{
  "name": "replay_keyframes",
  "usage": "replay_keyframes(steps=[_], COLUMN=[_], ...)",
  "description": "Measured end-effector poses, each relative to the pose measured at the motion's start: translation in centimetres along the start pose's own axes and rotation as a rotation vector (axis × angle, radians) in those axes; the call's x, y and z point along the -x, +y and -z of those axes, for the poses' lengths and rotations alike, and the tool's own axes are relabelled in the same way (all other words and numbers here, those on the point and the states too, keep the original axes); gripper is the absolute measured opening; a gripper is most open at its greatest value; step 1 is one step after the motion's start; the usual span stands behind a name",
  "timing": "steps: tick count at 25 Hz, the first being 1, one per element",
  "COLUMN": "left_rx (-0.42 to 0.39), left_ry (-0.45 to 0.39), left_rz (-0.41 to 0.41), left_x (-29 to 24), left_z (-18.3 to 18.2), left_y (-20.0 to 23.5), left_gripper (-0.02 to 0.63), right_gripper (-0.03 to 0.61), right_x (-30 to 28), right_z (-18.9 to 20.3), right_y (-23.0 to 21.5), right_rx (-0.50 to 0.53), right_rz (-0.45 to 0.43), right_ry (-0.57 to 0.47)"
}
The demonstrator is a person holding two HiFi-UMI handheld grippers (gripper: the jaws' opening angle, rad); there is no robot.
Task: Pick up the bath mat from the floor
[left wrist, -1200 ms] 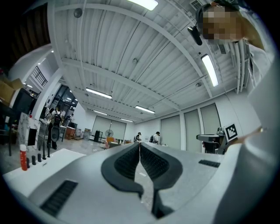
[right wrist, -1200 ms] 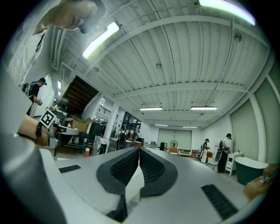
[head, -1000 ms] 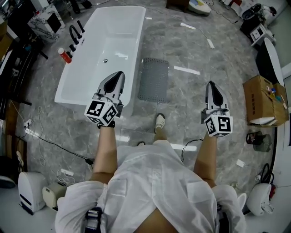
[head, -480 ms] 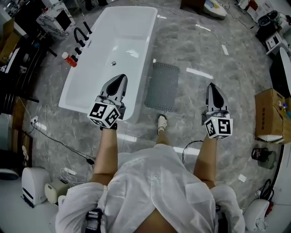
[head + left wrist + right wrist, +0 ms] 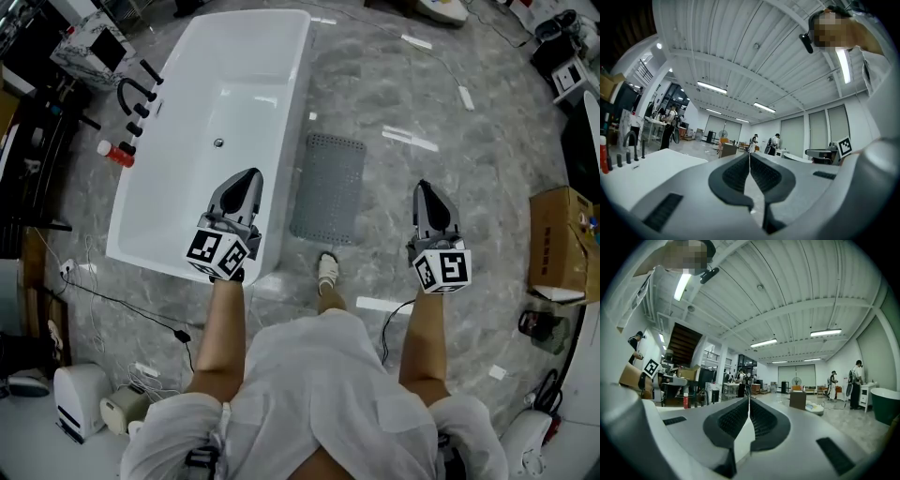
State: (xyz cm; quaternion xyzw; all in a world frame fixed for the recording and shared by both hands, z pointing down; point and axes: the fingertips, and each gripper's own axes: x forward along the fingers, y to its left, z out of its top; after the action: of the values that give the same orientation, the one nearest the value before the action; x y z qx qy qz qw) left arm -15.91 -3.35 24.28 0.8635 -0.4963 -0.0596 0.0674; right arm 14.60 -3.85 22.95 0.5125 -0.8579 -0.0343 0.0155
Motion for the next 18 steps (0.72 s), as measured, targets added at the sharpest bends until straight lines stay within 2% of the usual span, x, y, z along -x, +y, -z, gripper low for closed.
replay_keyframes(steps=[8,18], left_rx=[0.009,-0.023], left_ry=[0.102,0.275], left_rz=[0.086,0.284], left_x=[-7.6,-13.5], left_z=[6.8,18.4], left_y=[0.6,0.3], left_gripper=[0.012,0.014], right_gripper=[0.031,0.032], right_x=[-5.1,-9.5], right_z=[6.8,15.5], right_y=[-1.7,-0.7], right_rx=[-0.047,-0.072], right_rz=[-0.034,-0.081], right_ry=[0.057,0.11])
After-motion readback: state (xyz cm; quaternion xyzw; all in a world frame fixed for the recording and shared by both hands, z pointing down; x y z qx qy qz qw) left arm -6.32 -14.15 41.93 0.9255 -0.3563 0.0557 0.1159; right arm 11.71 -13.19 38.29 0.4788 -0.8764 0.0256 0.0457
